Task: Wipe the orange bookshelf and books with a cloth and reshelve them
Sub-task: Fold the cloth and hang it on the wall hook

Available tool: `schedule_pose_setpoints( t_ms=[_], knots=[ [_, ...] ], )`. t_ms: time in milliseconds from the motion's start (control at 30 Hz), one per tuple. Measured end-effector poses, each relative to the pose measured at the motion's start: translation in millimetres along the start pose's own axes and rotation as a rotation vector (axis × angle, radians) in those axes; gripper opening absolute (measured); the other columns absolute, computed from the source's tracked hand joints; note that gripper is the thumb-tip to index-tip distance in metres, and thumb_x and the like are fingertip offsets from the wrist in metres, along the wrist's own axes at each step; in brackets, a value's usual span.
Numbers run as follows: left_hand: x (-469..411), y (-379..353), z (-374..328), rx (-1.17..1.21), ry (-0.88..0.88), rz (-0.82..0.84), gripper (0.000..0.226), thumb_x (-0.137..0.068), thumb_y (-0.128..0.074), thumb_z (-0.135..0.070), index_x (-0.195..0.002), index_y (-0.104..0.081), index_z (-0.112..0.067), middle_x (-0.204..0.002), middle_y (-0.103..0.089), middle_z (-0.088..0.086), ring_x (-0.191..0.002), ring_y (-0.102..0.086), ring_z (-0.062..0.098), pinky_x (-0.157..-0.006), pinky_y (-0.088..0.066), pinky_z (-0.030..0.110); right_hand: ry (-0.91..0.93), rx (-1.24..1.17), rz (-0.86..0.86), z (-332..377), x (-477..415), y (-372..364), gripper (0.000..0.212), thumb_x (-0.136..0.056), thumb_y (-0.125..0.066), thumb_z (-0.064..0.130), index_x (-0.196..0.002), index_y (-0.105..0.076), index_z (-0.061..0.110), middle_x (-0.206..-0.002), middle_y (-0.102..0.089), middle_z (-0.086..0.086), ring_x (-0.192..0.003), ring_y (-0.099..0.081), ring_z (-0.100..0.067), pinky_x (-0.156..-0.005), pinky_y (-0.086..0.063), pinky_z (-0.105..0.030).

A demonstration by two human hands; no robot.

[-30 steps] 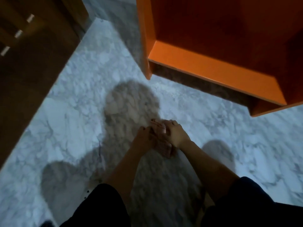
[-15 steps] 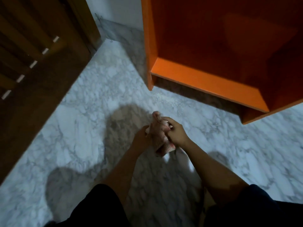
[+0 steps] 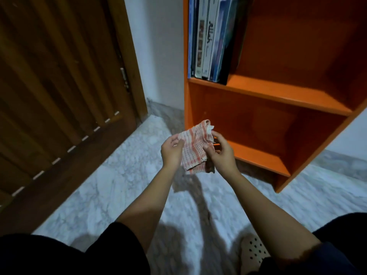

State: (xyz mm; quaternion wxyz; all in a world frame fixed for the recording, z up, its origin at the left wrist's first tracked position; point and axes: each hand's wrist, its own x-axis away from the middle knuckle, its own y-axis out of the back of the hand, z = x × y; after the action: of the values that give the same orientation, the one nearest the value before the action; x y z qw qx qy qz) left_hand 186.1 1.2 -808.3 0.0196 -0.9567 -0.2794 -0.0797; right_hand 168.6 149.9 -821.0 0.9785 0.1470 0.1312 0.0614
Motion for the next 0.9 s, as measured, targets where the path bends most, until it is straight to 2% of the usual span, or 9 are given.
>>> schedule_pose_setpoints(
  t_ms=[67, 167, 200, 300, 367, 533, 733, 800, 900],
  knots=[
    [7.6, 2.0, -14.8, 0.001, -0.054, -0.041, 0.024, -0.087, -0.063, -0.013, -0.11, -0.063, -0.006, -0.105, -0.068, 0.012, -0.097, -0.065, 0.024, -0.084, -0.055, 0.035, 0.052, 0.013, -0.019, 12.9, 5.6, 3.6, 0.044, -0.088, -0.063, 0.016, -0.13, -0.05, 0.014, -0.123, -0.061, -0.001, -0.109, -0.058, -0.015, -0.086, -0.049, -0.025],
    [18.5, 6.1, -35.7, -0.035, -0.153, -0.104, 0.023, -0.087, -0.063, -0.012, -0.109, -0.066, -0.007, -0.1, -0.069, 0.007, -0.091, -0.064, 0.018, -0.066, -0.049, 0.015, 0.127, 0.053, -0.061, 29.0, 11.3, 9.2, 0.042, -0.088, -0.062, 0.011, -0.128, -0.05, 0.013, -0.121, -0.059, 0.002, -0.105, -0.056, -0.011, -0.08, -0.048, -0.019],
    [20.9, 8.1, -41.4, -0.056, -0.18, -0.118, 0.022, -0.087, -0.062, -0.012, -0.109, -0.066, -0.008, -0.1, -0.069, 0.006, -0.091, -0.064, 0.017, -0.066, -0.049, 0.014, 0.145, 0.066, -0.075, 33.4, 12.7, 11.5, 0.04, -0.088, -0.063, 0.011, -0.127, -0.052, 0.013, -0.12, -0.059, 0.003, -0.103, -0.056, -0.008, -0.079, -0.046, -0.015],
    [22.5, 15.4, -55.4, -0.093, -0.249, -0.112, 0.02, -0.088, -0.059, -0.01, -0.105, -0.069, -0.011, -0.101, -0.07, 0.004, -0.094, -0.064, 0.018, -0.081, -0.054, 0.027, 0.158, 0.087, -0.122, 44.5, 15.1, 20.9, 0.035, -0.087, -0.065, 0.011, -0.121, -0.055, 0.012, -0.111, -0.06, 0.004, -0.092, -0.055, 0.0, -0.072, -0.043, -0.004],
    [24.0, 19.9, -63.5, -0.131, -0.31, -0.081, 0.018, -0.088, -0.061, -0.01, -0.104, -0.07, -0.01, -0.096, -0.068, 0.0, -0.092, -0.064, 0.015, -0.081, -0.053, 0.026, 0.169, 0.089, -0.15, 50.7, 16.4, 27.9, 0.028, -0.086, -0.066, 0.01, -0.114, -0.059, 0.011, -0.104, -0.062, 0.003, -0.088, -0.057, -0.001, -0.069, -0.044, -0.005],
    [32.5, 27.5, -77.5, -0.197, -0.425, 0.061, 0.015, -0.087, -0.063, -0.009, -0.1, -0.072, -0.01, -0.088, -0.066, -0.004, -0.079, -0.059, -0.002, -0.058, -0.047, 0.005, 0.272, 0.151, -0.162, 60.4, 12.3, 40.0, 0.011, -0.088, -0.064, 0.012, -0.098, -0.068, 0.01, -0.097, -0.065, -0.003, -0.088, -0.06, -0.011, -0.077, -0.049, -0.021],
    [34.9, 36.5, -86.0, -0.329, -0.519, 0.33, 0.016, -0.083, -0.068, -0.01, -0.083, -0.071, -0.025, -0.085, -0.064, -0.013, -0.087, -0.061, 0.007, -0.07, -0.05, 0.017, 0.257, 0.13, 0.072, 82.7, 2.2, 35.0, 0.016, -0.09, -0.06, 0.009, -0.096, -0.07, 0.02, -0.096, -0.065, 0.011, -0.094, -0.06, -0.004, -0.078, -0.043, -0.008],
    [35.6, 37.8, -87.5, -0.343, -0.571, 0.35, 0.014, -0.081, -0.07, -0.008, -0.085, -0.072, -0.022, -0.084, -0.062, -0.012, -0.084, -0.059, 0.006, -0.069, -0.047, 0.012, 0.245, 0.067, 0.148, 88.5, 3.0, 31.6, 0.019, -0.09, -0.06, 0.007, -0.095, -0.069, 0.023, -0.096, -0.065, 0.014, -0.091, -0.061, -0.001, -0.076, -0.048, -0.012],
    [34.6, 40.1, -89.4, -0.321, -0.572, 0.355, 0.012, -0.081, -0.071, -0.008, -0.087, -0.074, -0.018, -0.084, -0.065, -0.009, -0.084, -0.061, 0.009, -0.067, -0.048, 0.011, 0.22, -0.017, 0.194, 89.9, 4.3, 26.7, 0.02, -0.091, -0.058, 0.005, -0.102, -0.069, 0.018, -0.103, -0.067, 0.005, -0.092, -0.063, -0.008, -0.074, -0.053, -0.02]
  ],
)
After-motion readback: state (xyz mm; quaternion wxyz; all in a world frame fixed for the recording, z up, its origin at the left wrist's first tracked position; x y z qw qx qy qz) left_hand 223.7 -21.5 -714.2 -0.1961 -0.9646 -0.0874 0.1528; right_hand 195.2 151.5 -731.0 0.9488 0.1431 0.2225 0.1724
